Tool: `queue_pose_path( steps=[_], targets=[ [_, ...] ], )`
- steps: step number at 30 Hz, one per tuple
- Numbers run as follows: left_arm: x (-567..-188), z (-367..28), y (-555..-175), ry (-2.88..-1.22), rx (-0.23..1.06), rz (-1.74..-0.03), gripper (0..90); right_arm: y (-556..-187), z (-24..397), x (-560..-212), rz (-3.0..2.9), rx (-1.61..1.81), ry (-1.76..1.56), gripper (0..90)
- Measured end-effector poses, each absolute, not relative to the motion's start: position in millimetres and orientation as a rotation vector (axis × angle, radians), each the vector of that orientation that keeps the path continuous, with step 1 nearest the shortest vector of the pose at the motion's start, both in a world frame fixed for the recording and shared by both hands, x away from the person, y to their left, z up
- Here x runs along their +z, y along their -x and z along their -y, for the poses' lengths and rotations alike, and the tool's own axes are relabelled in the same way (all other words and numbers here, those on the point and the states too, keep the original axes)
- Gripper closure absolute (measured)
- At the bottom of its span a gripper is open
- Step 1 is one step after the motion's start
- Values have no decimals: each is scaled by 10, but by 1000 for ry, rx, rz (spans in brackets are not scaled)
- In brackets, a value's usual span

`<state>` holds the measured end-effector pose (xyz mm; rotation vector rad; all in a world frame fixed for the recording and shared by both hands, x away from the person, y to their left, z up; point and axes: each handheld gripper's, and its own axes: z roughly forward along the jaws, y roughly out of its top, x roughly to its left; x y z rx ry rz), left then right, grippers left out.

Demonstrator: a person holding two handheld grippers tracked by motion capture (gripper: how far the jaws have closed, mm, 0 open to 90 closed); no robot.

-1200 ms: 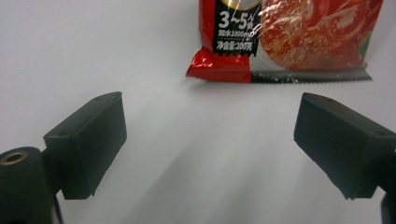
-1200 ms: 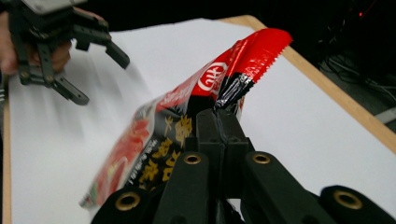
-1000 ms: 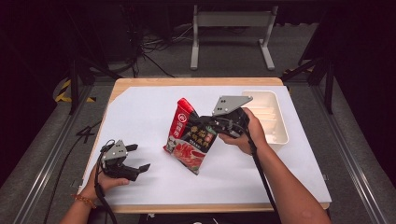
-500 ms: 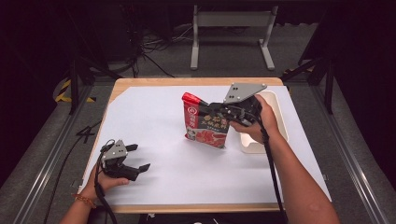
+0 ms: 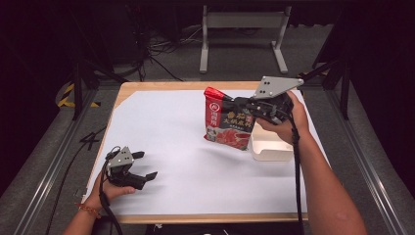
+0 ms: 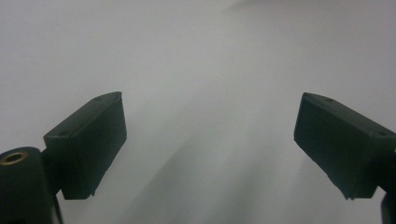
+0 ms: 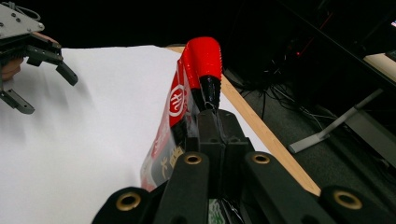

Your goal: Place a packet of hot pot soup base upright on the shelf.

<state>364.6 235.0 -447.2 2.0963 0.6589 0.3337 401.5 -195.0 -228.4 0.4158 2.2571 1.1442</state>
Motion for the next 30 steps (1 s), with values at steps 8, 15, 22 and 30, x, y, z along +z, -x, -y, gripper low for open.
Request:
queue_pose_path(
  steps=[8,15,22,30],
  targets=[
    [-4479,-2352,-3652,-2094,324,-662,103,-4008,2144,-2207,-2189,1160,-458,900],
    [-4480,-2350,-3653,-2095,324,-657,103,-3989,2336,-2119,-2142,1177,-486,900],
    [-4482,-2346,-3655,-2096,319,-657,103,-3958,2576,-2123,-2123,1126,-536,900],
    [-4484,-2333,-3654,-2096,314,-655,99,-3929,2834,-2211,-2109,1095,-590,900]
  ],
)
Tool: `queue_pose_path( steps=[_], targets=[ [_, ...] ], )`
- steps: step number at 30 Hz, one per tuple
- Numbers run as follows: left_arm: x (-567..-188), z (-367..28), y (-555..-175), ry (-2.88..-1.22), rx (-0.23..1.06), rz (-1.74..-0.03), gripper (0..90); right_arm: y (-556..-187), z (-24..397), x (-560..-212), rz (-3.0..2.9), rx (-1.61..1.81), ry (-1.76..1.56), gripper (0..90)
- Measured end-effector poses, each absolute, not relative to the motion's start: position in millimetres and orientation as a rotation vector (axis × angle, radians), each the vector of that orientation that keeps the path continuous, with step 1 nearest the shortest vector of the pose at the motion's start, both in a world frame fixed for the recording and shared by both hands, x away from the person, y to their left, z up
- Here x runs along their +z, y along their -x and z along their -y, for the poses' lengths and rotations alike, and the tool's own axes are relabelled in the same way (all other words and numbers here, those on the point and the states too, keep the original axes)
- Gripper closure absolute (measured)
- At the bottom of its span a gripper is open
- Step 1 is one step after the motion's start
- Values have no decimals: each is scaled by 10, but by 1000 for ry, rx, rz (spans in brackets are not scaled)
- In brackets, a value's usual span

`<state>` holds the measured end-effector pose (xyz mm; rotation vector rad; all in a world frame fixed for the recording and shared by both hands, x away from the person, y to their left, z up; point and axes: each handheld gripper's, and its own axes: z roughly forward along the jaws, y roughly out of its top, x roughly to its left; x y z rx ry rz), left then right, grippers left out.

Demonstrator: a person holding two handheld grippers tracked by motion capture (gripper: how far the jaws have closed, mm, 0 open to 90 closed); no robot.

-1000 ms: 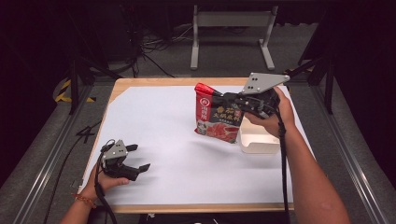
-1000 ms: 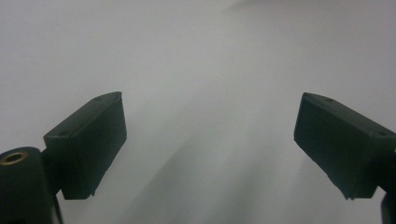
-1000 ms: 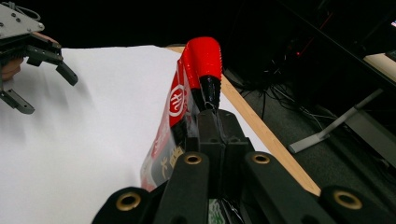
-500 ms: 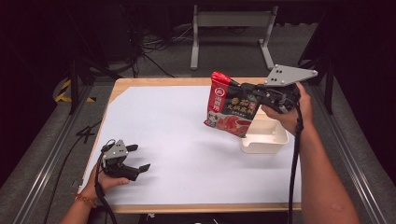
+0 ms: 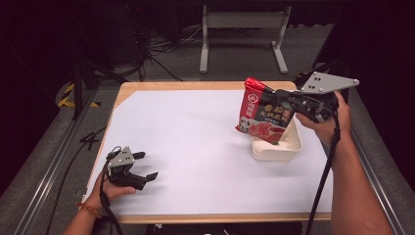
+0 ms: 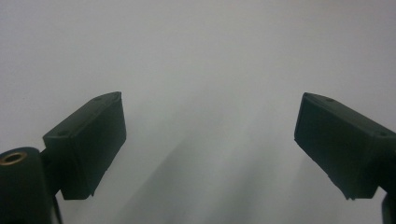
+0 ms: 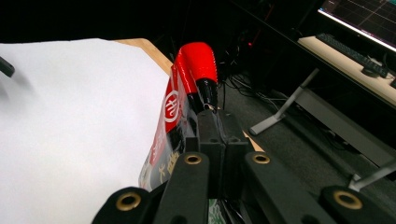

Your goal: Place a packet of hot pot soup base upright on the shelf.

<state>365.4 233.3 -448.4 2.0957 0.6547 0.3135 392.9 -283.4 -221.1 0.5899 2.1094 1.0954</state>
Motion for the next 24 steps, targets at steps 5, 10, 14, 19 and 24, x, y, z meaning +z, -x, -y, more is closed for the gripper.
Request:
queue_pose_path(
  steps=[5,10,14,19,24],
  targets=[
    [-4477,-2334,-3653,-2094,327,-658,99,-3919,2941,-2246,-2104,1084,-620,900],
    [-4470,-2336,-3648,-2096,357,-663,101,-3887,3059,-2290,-2087,1076,-650,900],
    [-4471,-2330,-3644,-2094,351,-661,101,-3873,3185,-2334,-2067,1094,-688,900],
    [-4472,-2333,-3647,-2096,353,-662,101,-3846,3241,-2336,-2058,1091,-699,900],
    [-4472,-2332,-3650,-2105,352,-658,101,-3825,3309,-2351,-2048,1095,-717,900]
  ],
)
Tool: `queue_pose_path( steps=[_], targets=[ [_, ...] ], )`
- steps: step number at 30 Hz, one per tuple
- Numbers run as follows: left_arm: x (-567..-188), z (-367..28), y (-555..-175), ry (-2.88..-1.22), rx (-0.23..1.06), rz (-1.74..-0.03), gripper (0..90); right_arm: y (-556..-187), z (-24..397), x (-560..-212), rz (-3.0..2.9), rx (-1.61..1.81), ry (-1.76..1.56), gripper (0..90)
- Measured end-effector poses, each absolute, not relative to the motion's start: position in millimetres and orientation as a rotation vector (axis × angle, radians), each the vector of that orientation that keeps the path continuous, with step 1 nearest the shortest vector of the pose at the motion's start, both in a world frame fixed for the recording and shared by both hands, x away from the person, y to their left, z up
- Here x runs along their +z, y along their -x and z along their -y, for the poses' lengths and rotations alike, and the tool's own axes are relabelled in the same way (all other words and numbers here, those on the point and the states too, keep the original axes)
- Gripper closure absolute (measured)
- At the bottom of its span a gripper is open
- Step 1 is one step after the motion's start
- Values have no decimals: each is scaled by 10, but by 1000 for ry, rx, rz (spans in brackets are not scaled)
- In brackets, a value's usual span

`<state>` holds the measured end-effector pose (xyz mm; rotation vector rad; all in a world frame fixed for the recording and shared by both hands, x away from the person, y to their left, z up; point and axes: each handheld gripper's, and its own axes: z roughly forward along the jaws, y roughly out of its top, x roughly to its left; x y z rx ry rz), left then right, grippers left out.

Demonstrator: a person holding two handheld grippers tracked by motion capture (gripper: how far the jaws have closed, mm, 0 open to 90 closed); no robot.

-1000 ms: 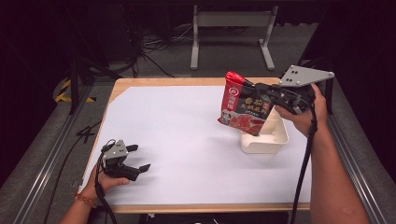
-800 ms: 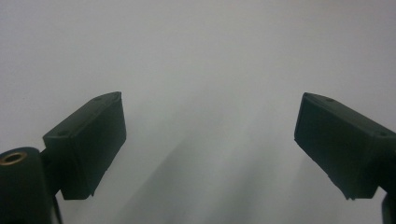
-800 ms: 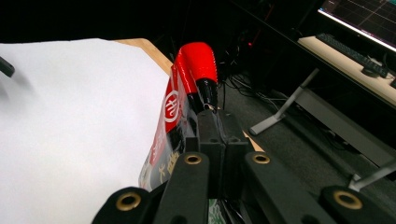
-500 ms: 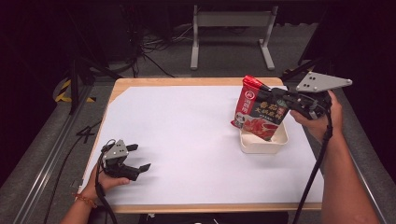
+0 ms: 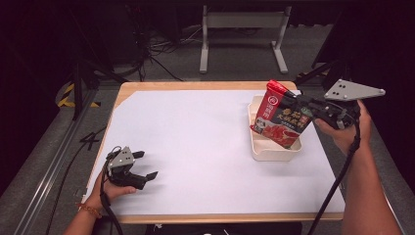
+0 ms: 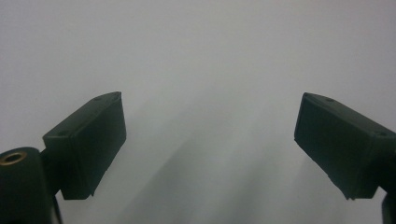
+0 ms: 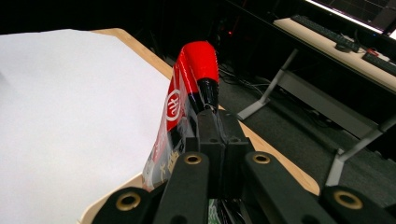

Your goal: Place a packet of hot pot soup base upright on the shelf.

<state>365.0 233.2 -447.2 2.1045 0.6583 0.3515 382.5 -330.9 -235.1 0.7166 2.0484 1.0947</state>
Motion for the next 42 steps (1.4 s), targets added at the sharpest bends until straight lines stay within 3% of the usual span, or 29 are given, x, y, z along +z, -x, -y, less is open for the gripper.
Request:
queue_pose_path(
  steps=[42],
  targets=[
    [-4482,-2321,-3658,-2106,342,-668,99,-3955,3325,-2811,-2066,1099,-820,880]
  ],
)
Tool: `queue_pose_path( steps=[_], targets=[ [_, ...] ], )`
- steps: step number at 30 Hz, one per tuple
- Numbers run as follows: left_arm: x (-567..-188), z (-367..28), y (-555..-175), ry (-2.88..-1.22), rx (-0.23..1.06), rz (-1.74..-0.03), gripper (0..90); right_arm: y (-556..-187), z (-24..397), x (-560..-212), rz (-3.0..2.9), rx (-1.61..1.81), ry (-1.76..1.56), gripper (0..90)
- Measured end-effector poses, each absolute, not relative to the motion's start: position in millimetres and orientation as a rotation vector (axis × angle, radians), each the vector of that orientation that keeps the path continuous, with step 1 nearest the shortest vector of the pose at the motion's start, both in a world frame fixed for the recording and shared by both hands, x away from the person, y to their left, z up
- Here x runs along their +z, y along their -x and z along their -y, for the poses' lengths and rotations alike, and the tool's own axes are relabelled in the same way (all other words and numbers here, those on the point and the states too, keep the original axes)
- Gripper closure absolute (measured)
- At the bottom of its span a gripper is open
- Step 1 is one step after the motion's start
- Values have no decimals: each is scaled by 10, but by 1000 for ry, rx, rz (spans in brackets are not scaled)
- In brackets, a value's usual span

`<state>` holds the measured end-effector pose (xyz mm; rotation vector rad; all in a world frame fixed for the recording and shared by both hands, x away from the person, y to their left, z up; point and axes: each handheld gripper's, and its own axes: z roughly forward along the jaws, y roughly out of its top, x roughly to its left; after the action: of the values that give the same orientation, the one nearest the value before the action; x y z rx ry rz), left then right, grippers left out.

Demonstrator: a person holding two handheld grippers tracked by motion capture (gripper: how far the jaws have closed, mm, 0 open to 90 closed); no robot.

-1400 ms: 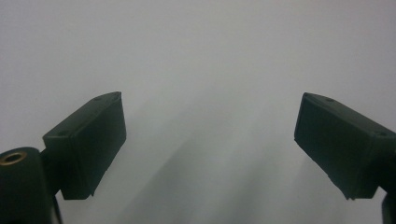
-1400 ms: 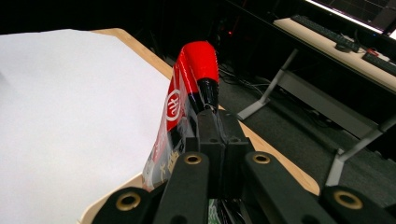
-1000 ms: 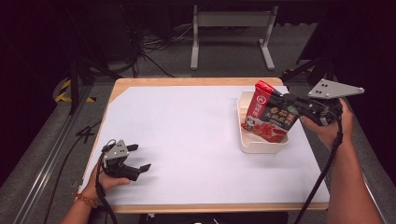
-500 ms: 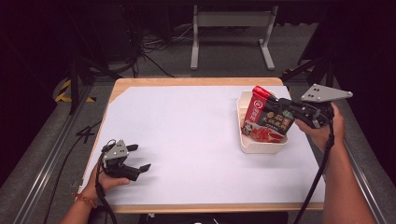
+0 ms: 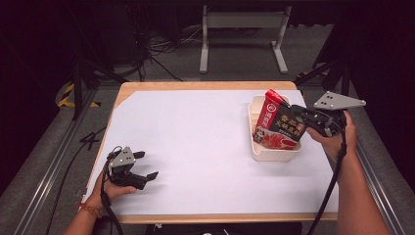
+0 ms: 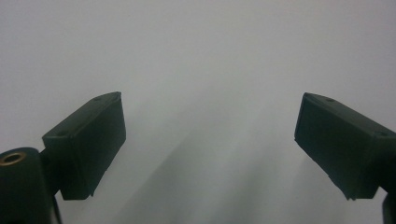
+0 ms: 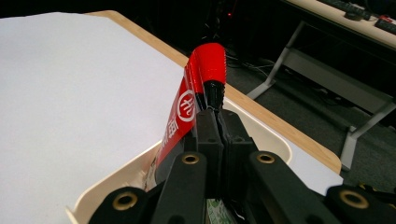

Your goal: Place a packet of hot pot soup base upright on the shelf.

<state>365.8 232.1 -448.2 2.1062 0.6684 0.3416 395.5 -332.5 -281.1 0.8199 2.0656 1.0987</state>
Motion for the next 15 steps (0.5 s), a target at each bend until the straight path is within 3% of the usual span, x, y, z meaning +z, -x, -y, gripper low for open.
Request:
queue_pose_path(
  steps=[10,15],
  targets=[
    [-4481,-2328,-3658,-2103,344,-665,99,-3925,3380,-2811,-2047,1065,-826,846],
    [-4480,-2335,-3659,-2101,339,-668,99,-3867,3474,-2788,-1997,1040,-848,769]
  ],
)
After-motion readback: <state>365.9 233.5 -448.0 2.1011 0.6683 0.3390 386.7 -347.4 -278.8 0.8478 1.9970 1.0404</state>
